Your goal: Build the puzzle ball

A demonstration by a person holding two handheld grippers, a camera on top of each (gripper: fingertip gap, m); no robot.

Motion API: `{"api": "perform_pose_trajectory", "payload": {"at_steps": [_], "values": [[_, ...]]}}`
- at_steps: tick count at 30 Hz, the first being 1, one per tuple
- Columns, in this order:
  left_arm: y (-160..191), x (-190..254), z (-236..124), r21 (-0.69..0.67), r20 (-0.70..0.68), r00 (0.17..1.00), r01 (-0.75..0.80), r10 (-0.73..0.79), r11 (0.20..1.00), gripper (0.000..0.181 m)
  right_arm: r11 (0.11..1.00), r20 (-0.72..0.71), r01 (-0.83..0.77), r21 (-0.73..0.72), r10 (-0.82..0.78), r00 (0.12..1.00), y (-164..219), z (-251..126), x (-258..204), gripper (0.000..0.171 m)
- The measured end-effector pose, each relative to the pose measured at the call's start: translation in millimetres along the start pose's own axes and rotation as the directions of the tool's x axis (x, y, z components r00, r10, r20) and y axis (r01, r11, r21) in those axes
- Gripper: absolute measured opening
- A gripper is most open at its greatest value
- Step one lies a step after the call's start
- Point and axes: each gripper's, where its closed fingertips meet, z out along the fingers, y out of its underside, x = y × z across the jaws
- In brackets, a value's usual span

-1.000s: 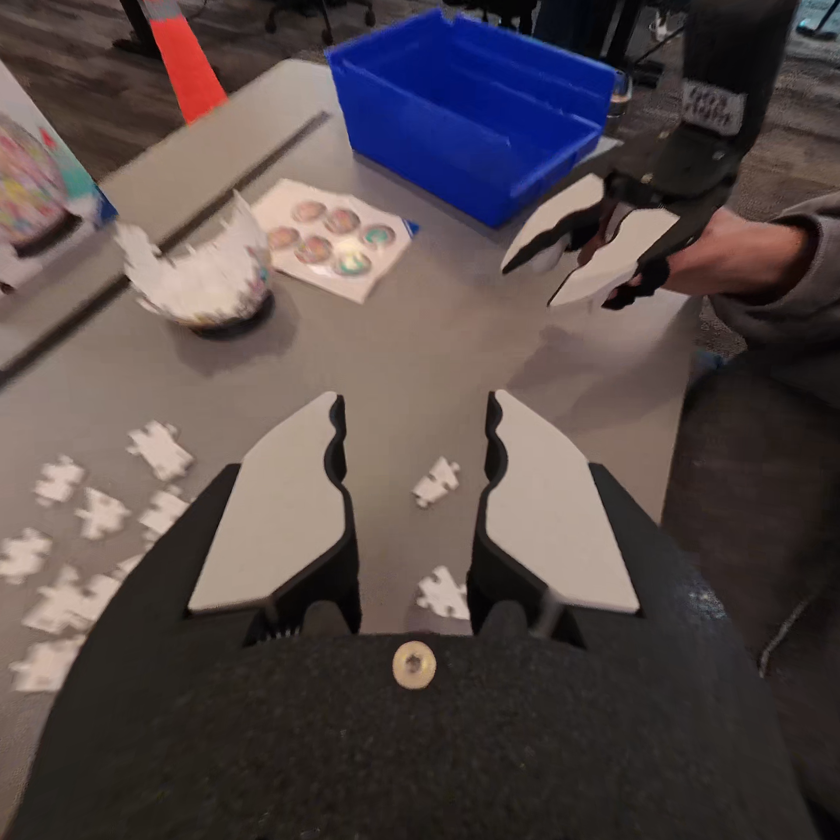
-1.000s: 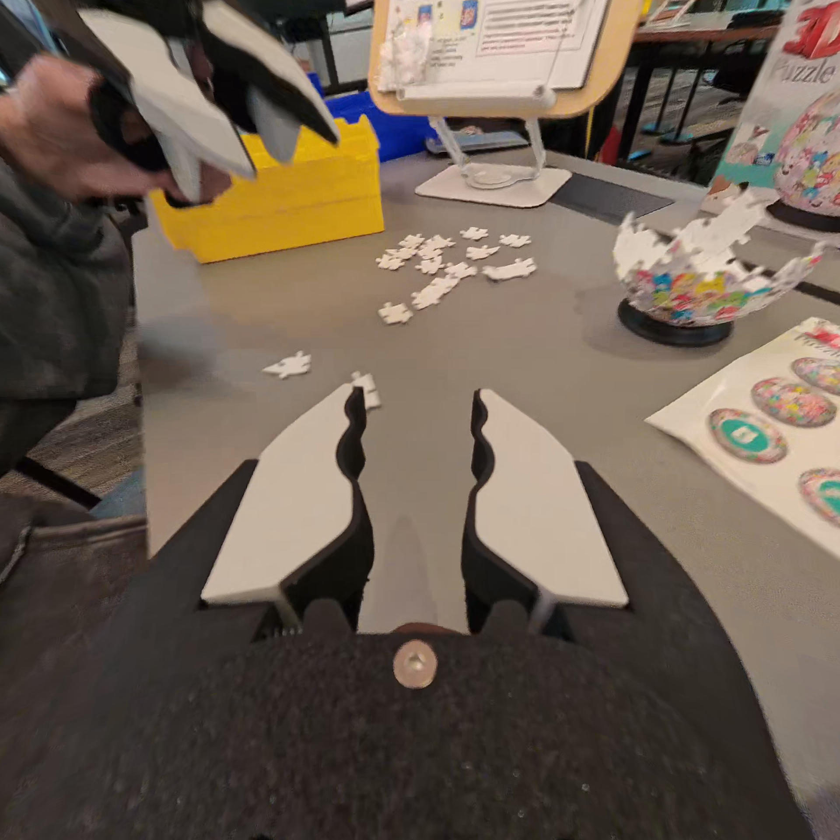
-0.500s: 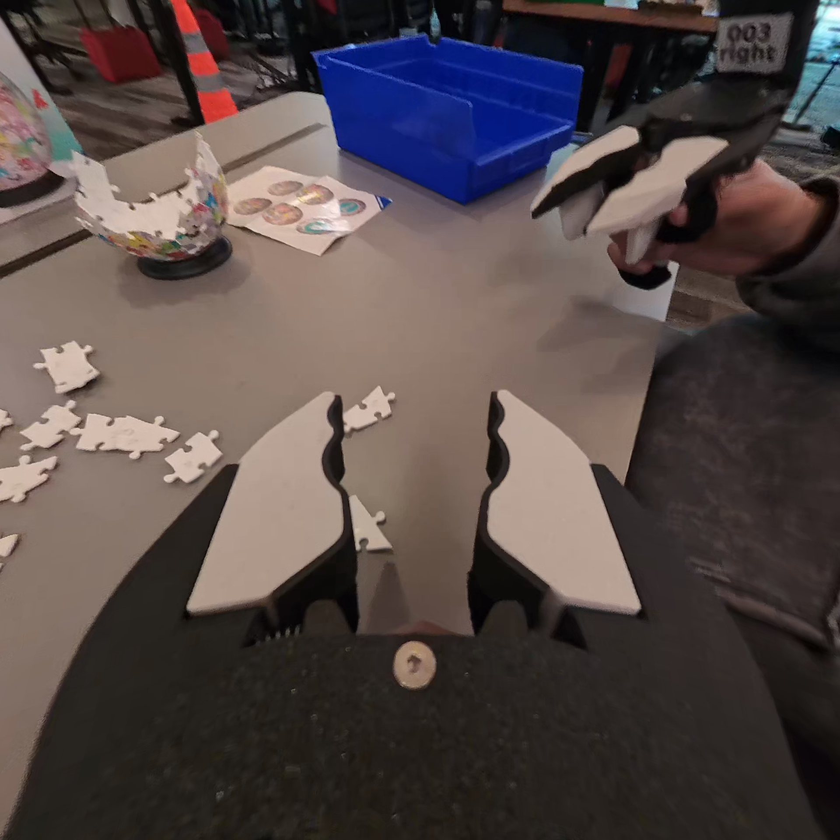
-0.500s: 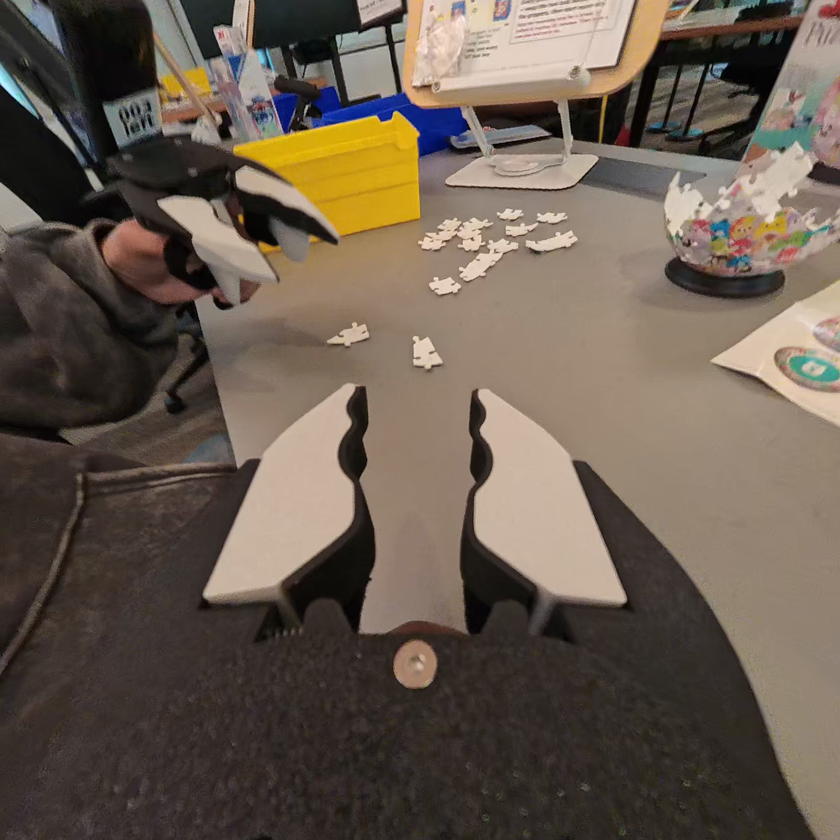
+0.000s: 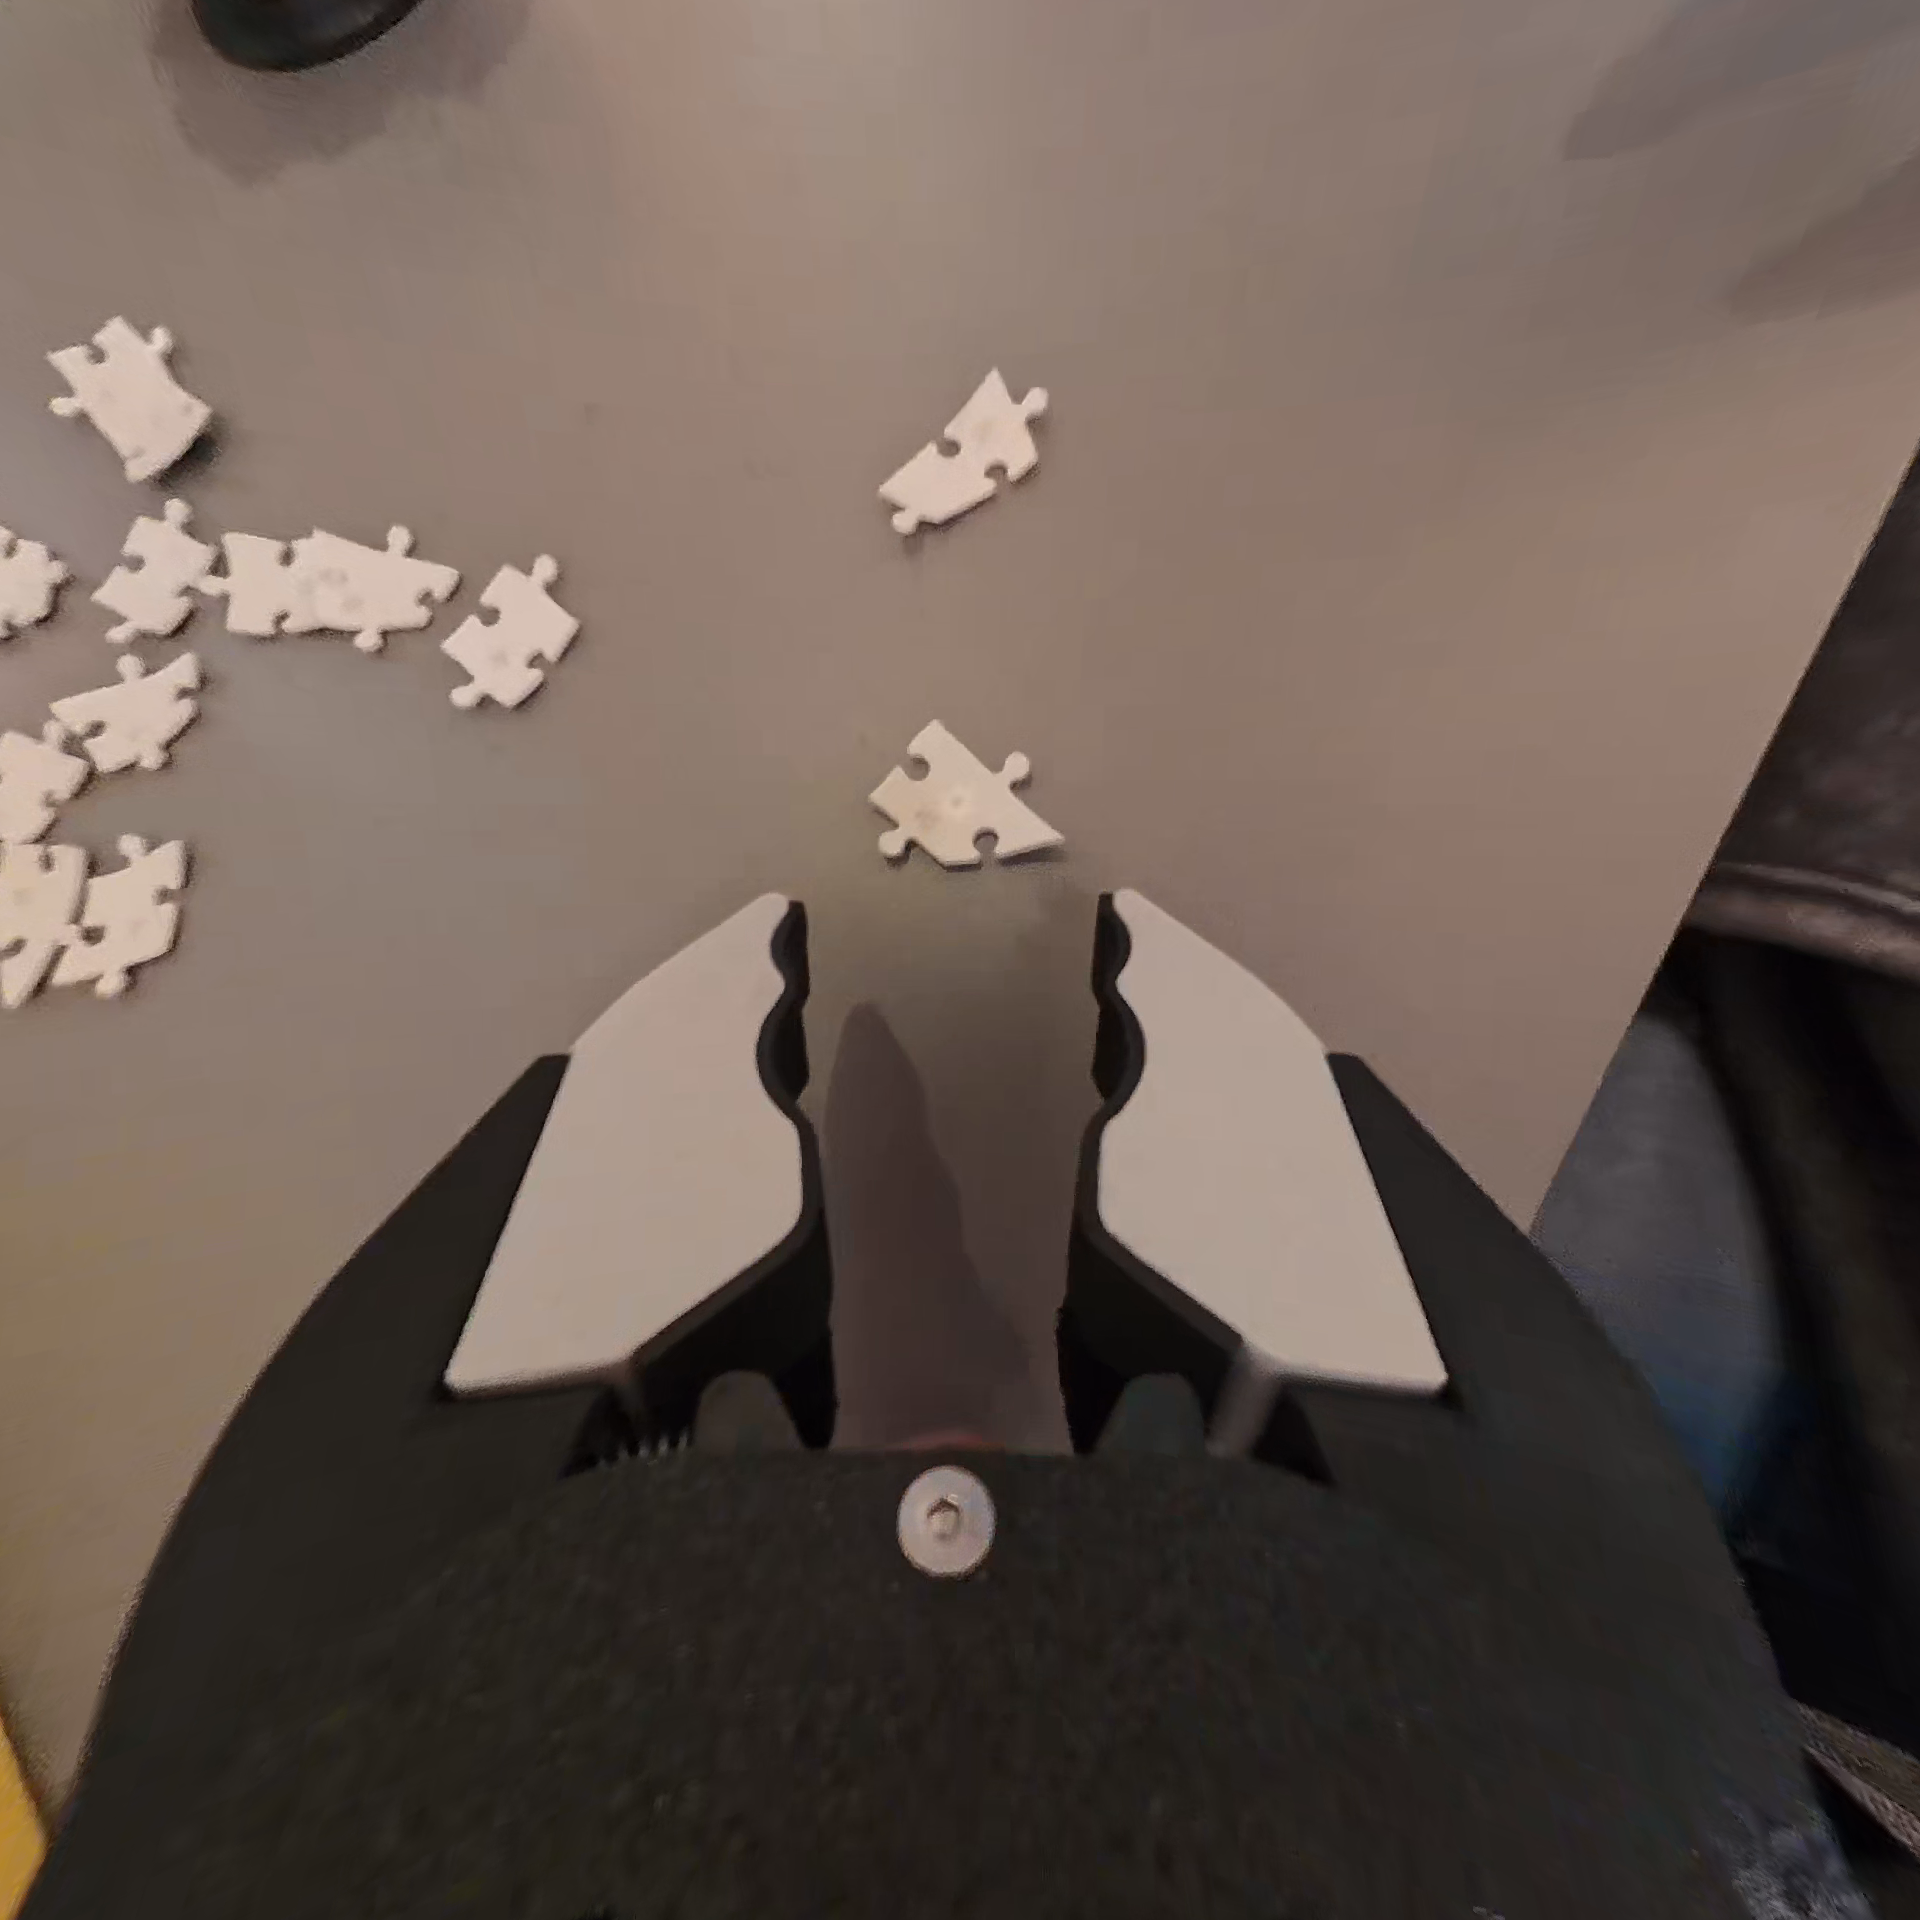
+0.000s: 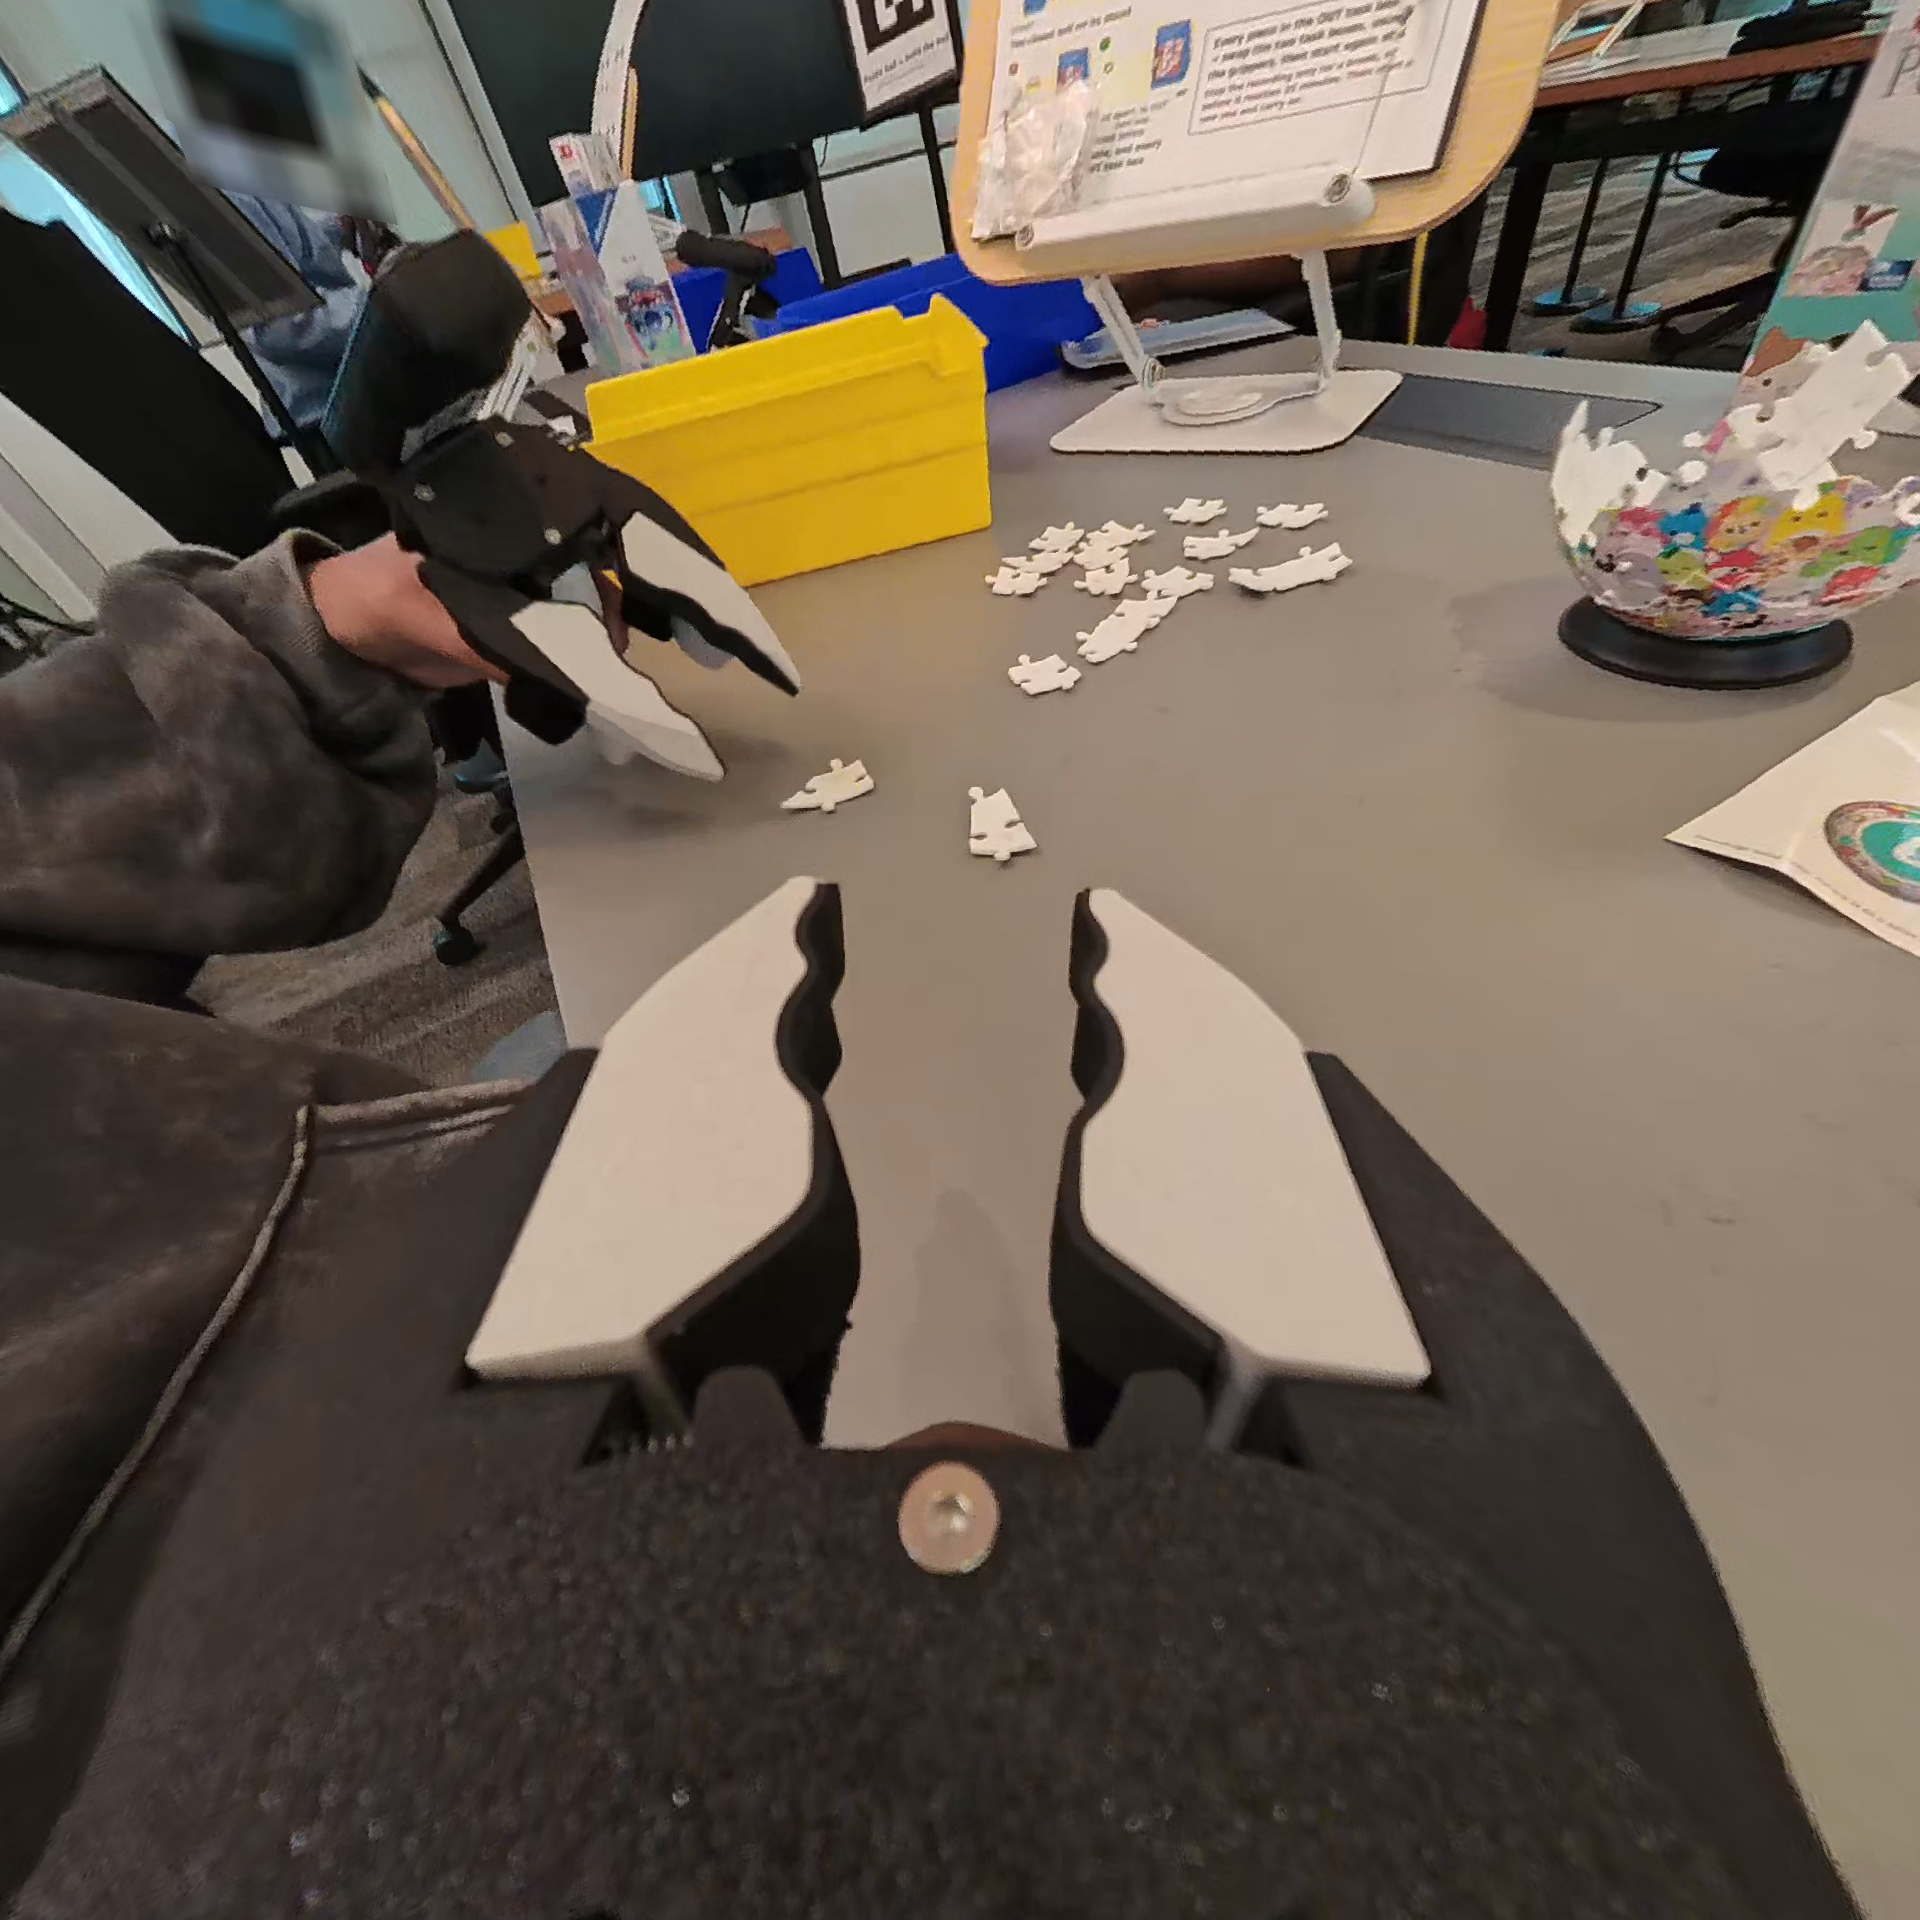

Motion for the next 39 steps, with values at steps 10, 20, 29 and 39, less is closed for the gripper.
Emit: {"api": "perform_pose_trajectory", "payload": {"at_steps": [10,20,29,39], "values": [[-3,9,27,-0.100,0.036,0.999,0.044,-0.041,0.994,0.057,0.999,0.031,0.031,-0.031,-0.030,0.999,4,7,-10,0.041],[-85,5,30,0.068,0.011,1.000,-0.027,0.026,0.997,0.057,0.990,-0.010,0.103,-0.096,-0.105,0.994,6,18,-1,0.041],[-161,-93,84,-0.010,0.001,0.977,-0.212,0.212,0.977,0.048,0.869,-0.094,0.351,-0.348,-0.405,0.909,-37,59,88,0.031],[-212,-159,147,0.138,-0.125,0.913,-0.372,0.389,0.918,0.041,0.776,-0.118,0.438,-0.453,-0.540,0.834,-83,143,211,0.024]]}}
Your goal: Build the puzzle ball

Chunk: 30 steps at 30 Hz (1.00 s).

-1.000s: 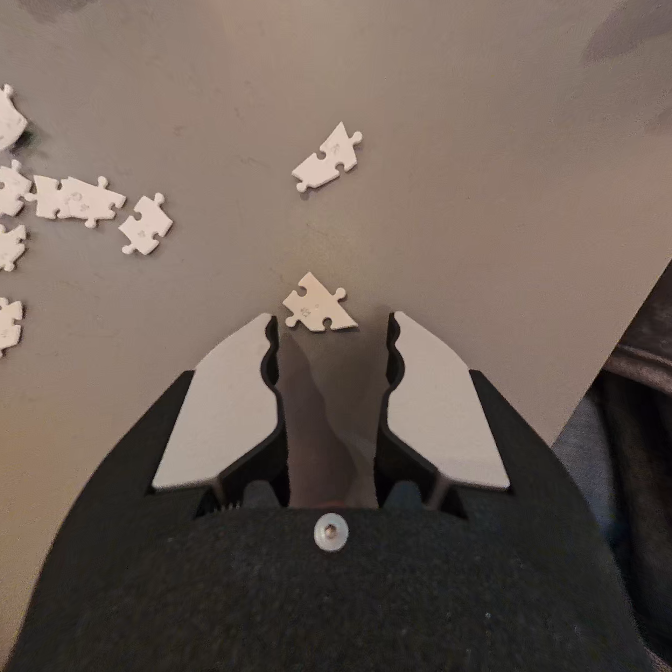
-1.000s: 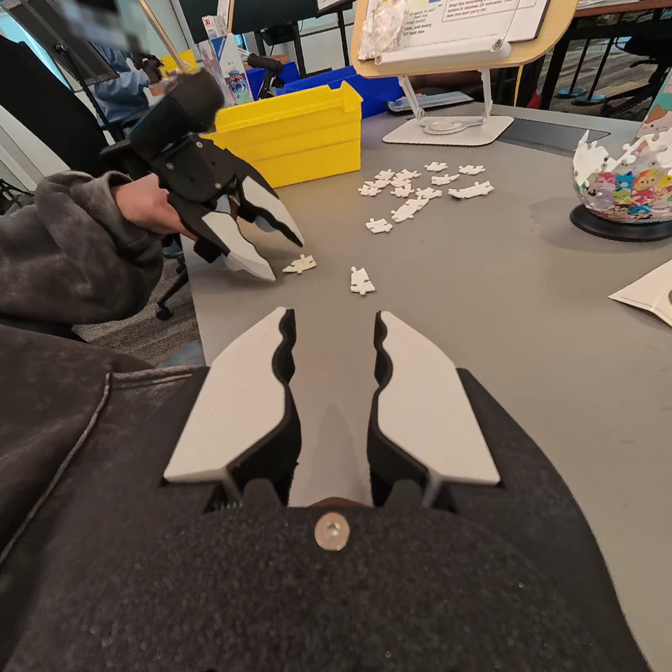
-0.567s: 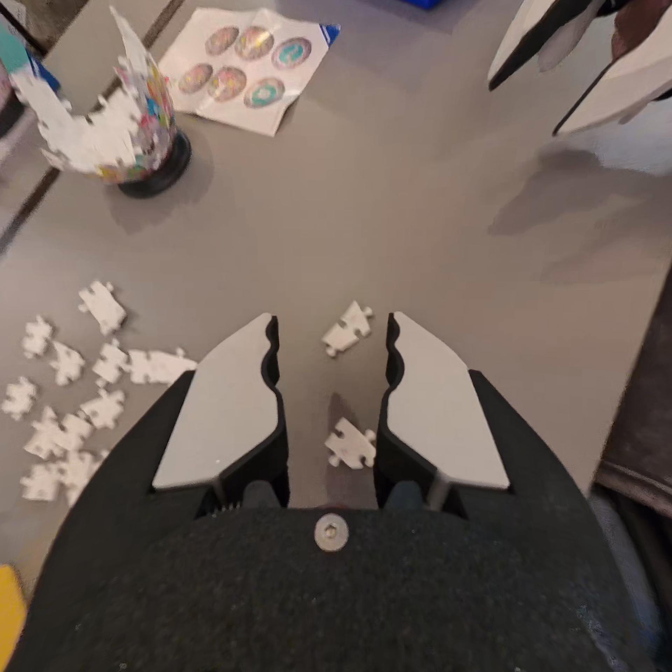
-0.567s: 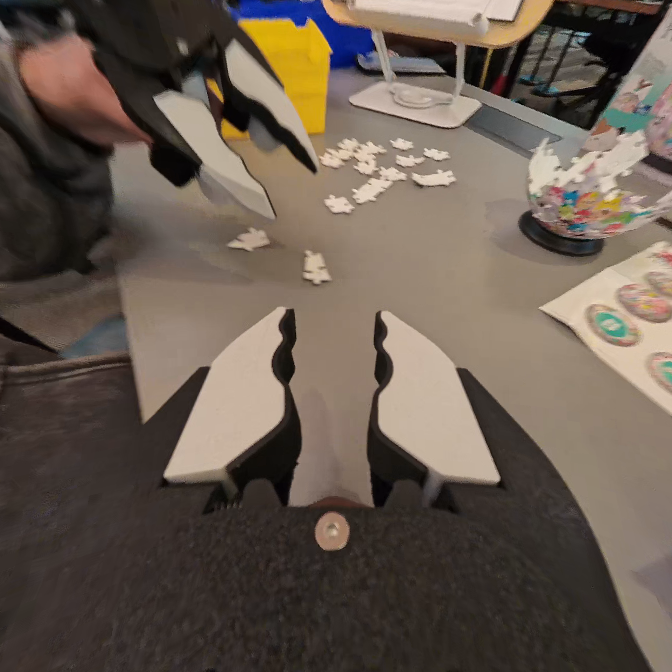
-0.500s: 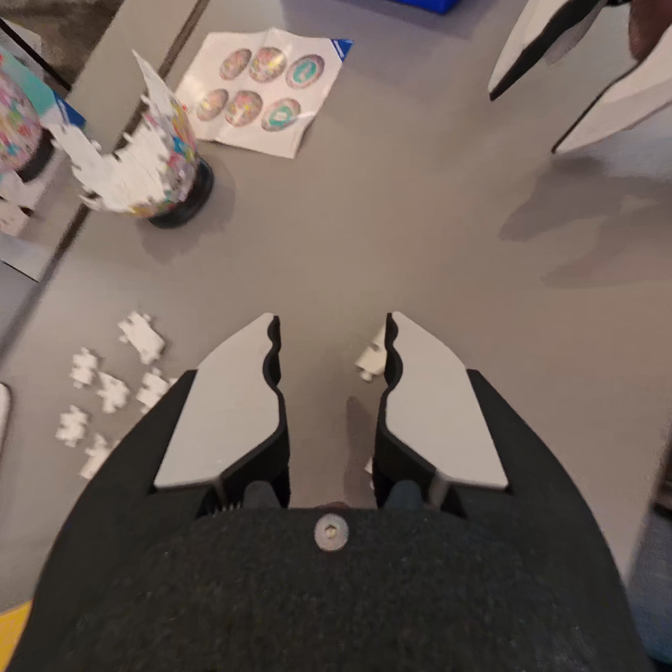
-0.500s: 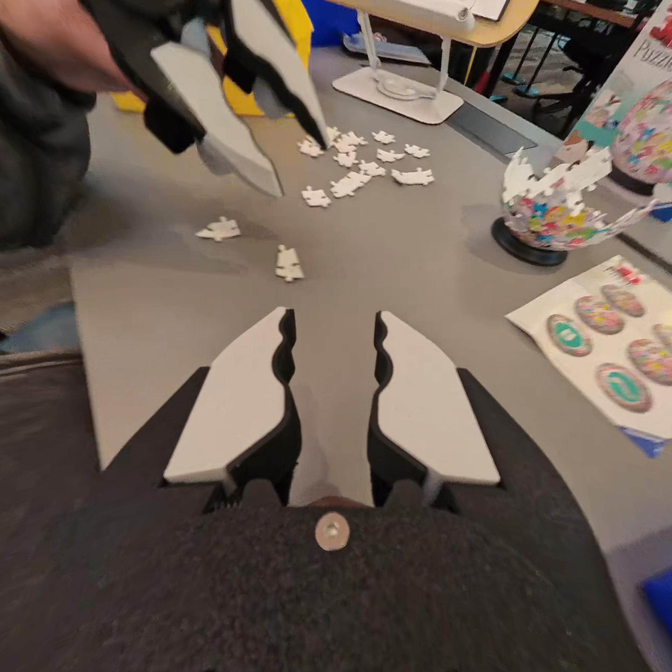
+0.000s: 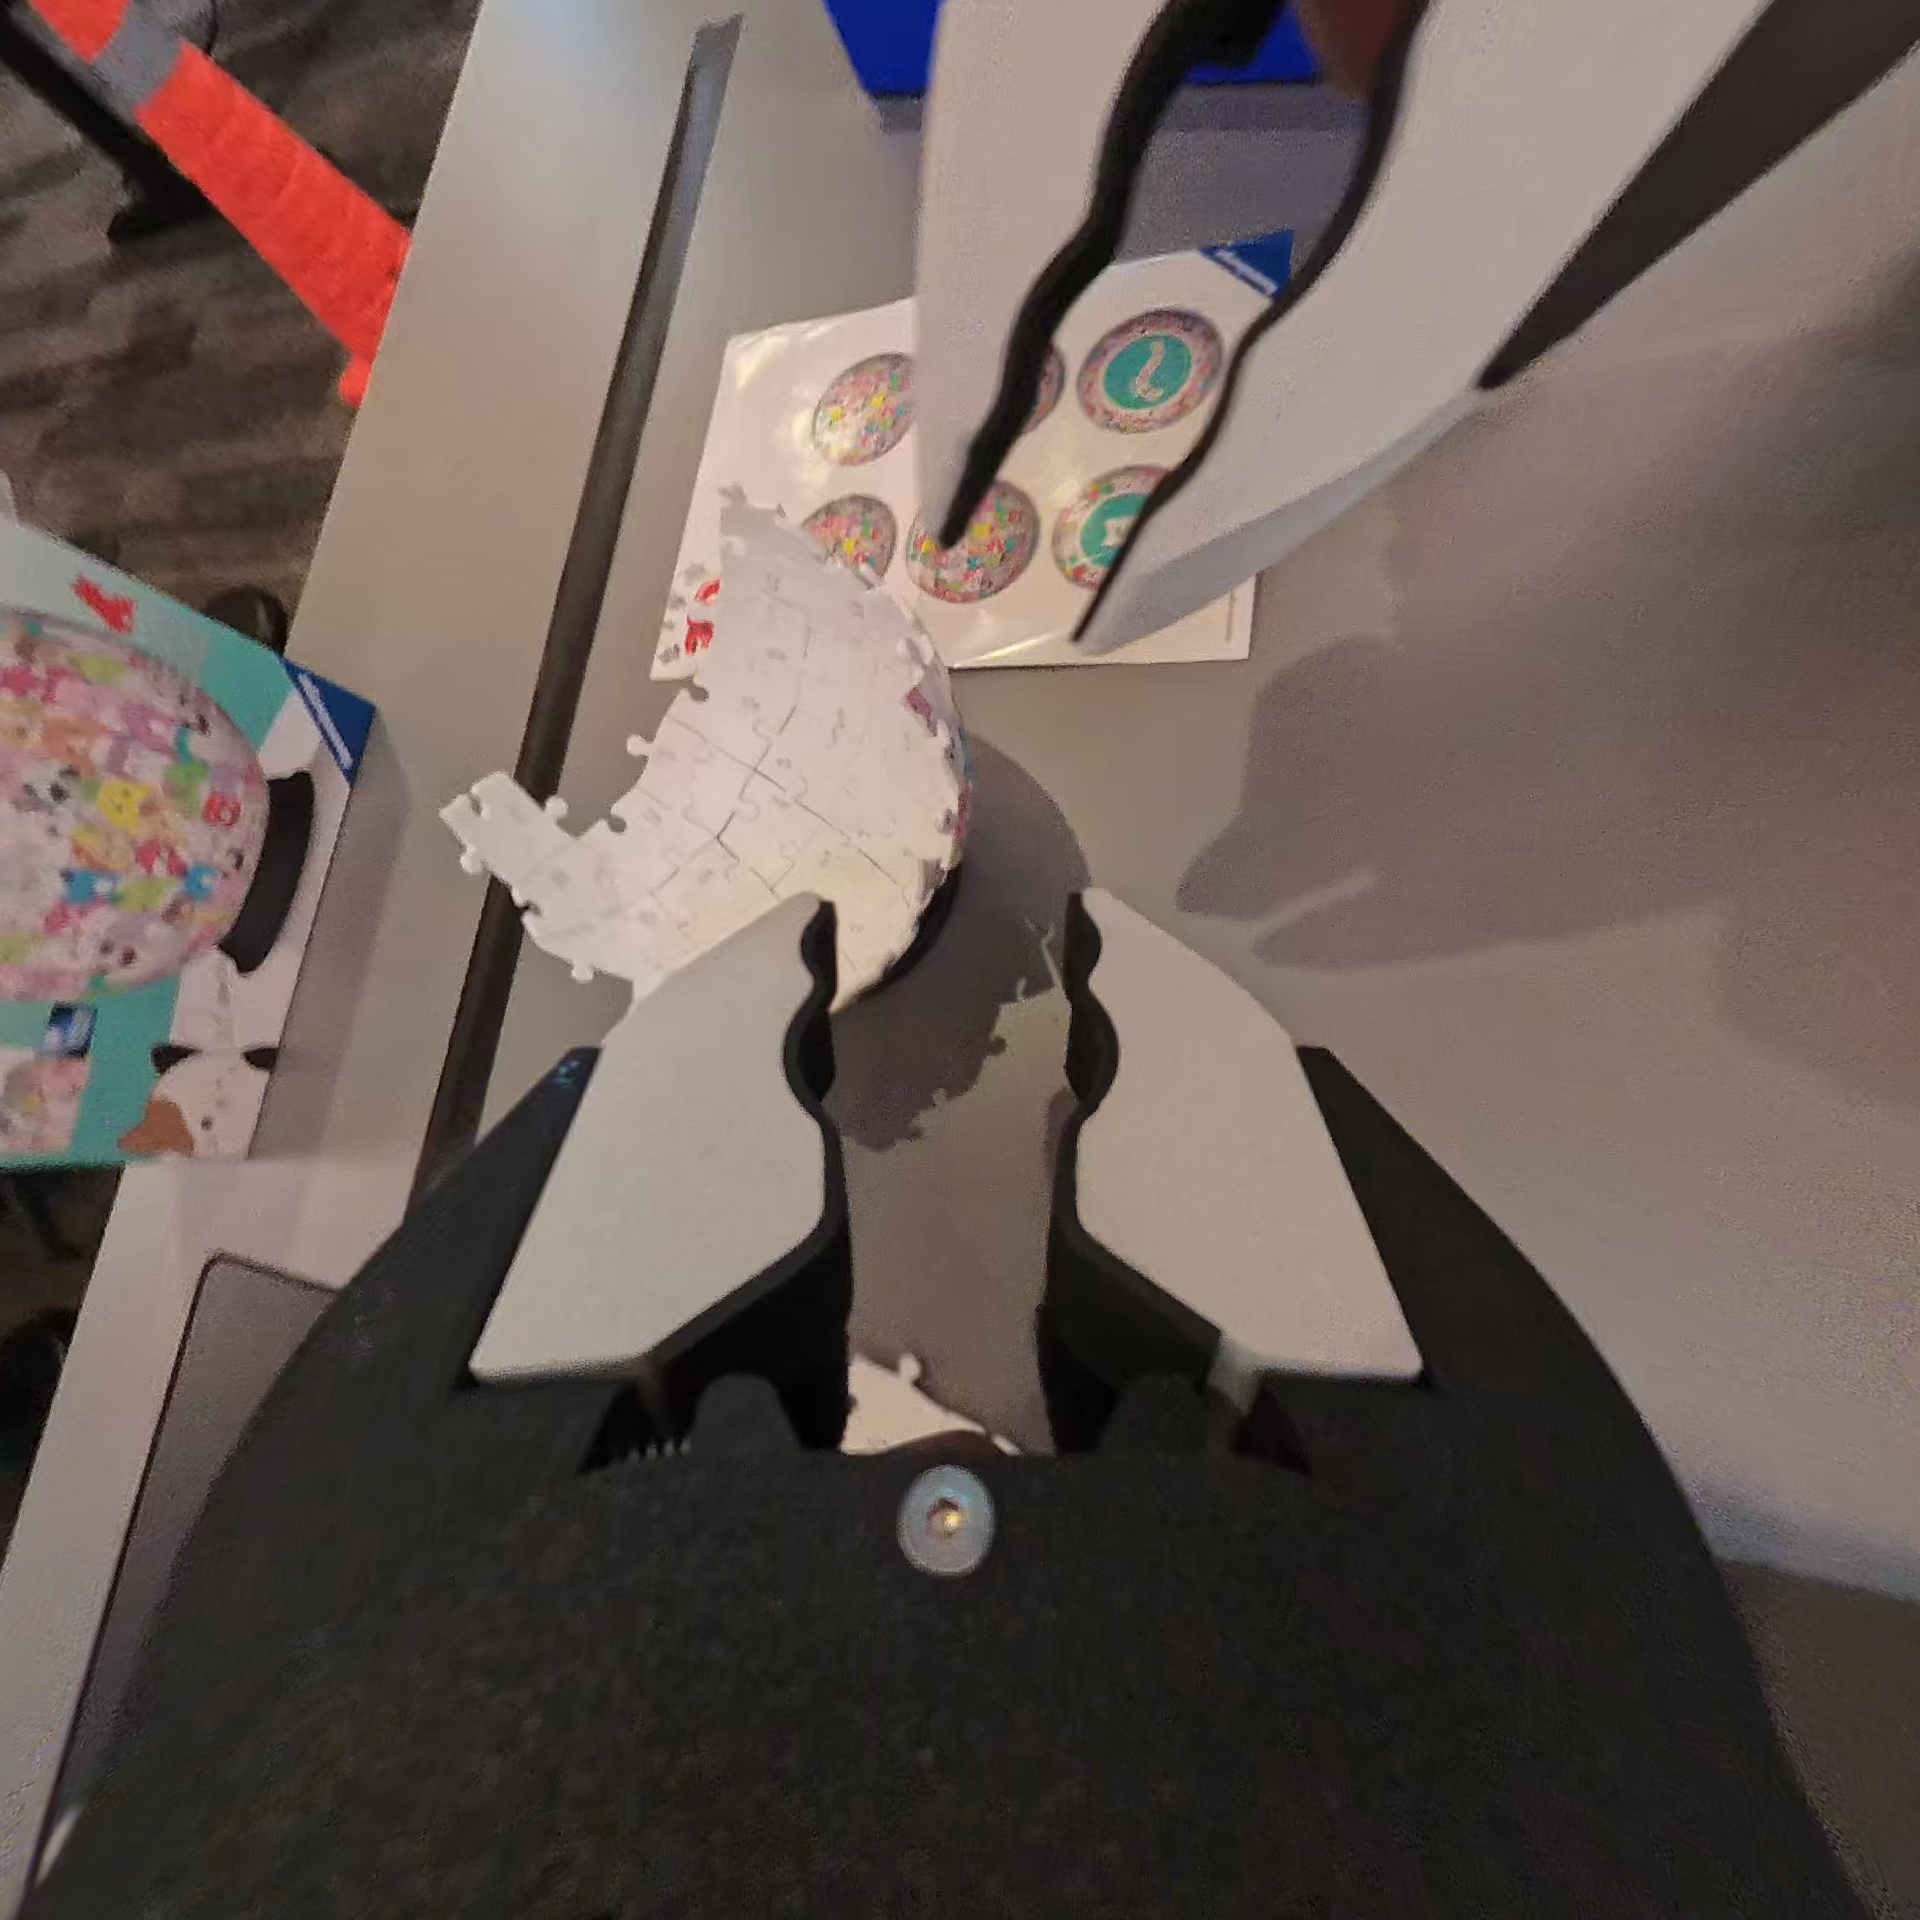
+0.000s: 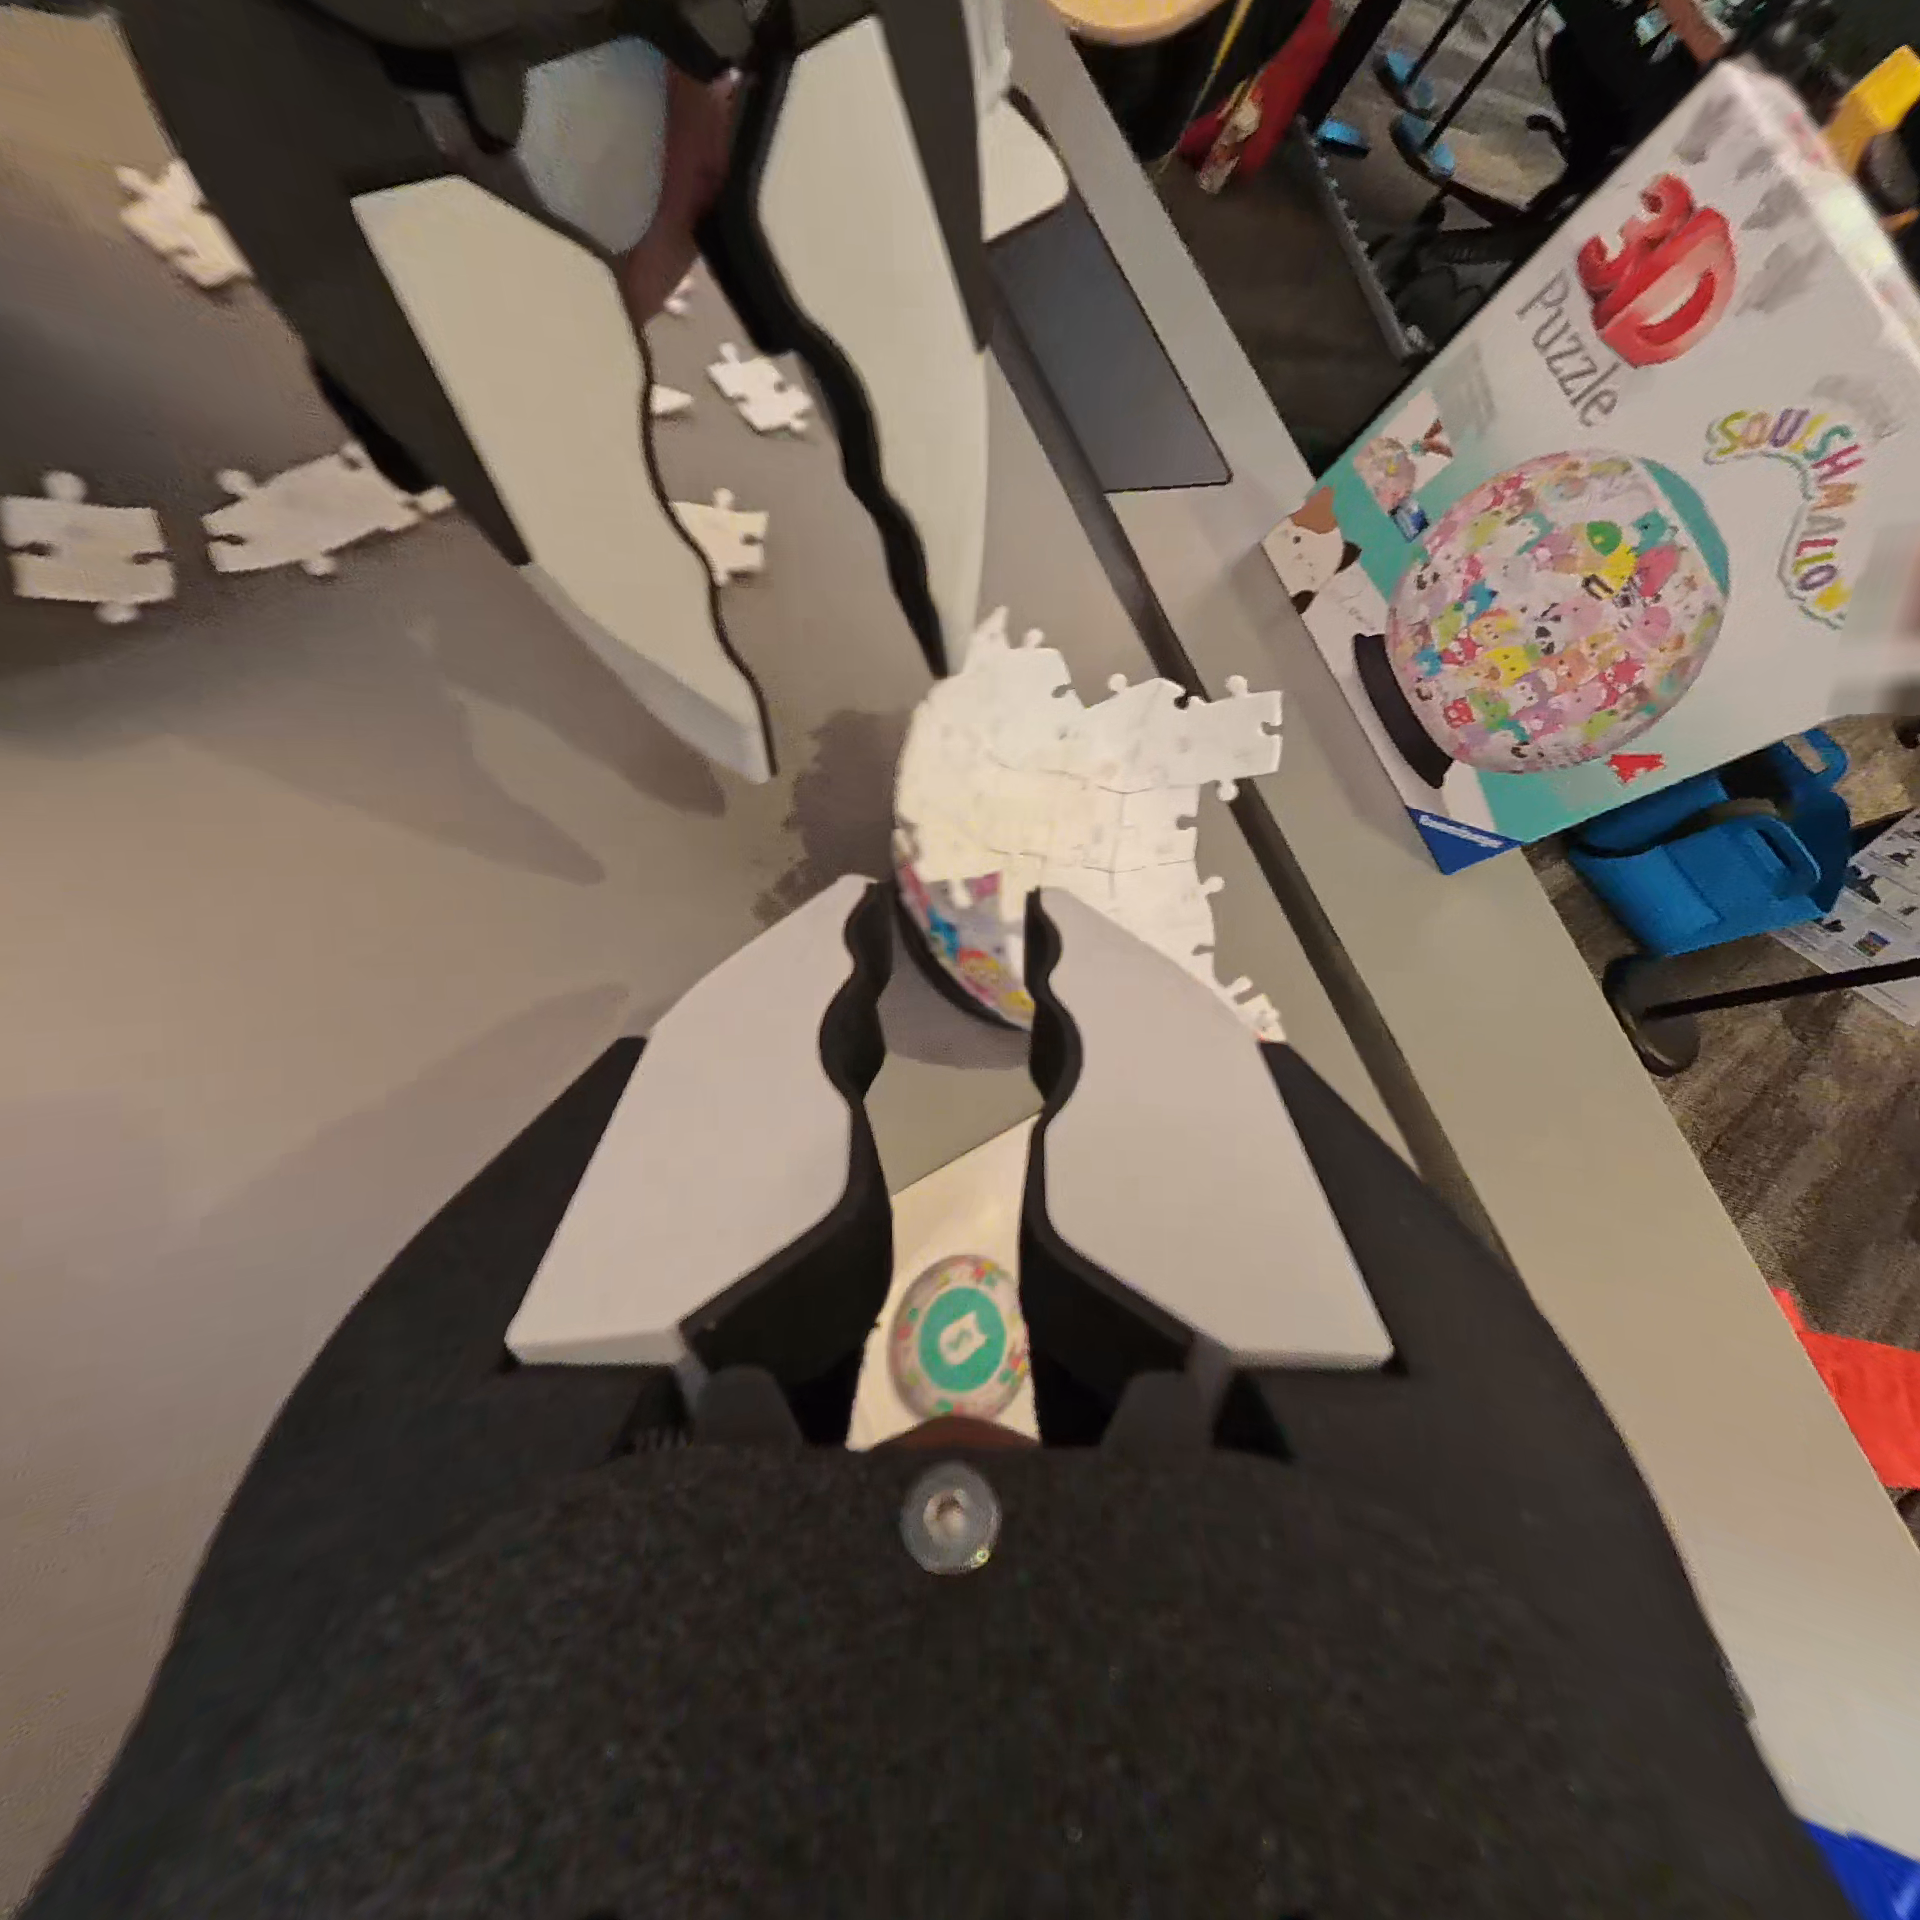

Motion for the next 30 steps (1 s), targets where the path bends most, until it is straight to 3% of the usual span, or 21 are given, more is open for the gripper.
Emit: {"api": "perform_pose_trajectory", "payload": {"at_steps": [5,8,14,22,30], "values": [[13,-7,22,-0.071,-0.055,0.995,-0.083,0.079,0.994,0.037,0.977,-0.099,-0.055,0.204,0.077,0.992,3,3,0,0.023],[19,-8,29,-0.094,-0.080,0.992,-0.104,0.097,0.990,0.035,0.959,-0.059,-0.135,0.248,0.154,0.986,18,1,-25,0.022],[34,-11,39,-0.153,-0.095,0.990,-0.123,0.109,0.981,0.025,0.989,-0.254,0.022,0.148,0.017,0.967,44,11,-32,0.022],[30,-12,46,-0.157,-0.092,0.986,-0.151,0.137,0.976,0.020,0.986,-0.263,0.165,-0.013,-0.162,0.951,49,47,-33,0.020],[26,-5,49,-0.159,-0.111,0.978,-0.190,0.174,0.969,0.004,0.990,-0.240,0.138,-0.006,-0.135,0.961,46,56,-25,0.015]]}}
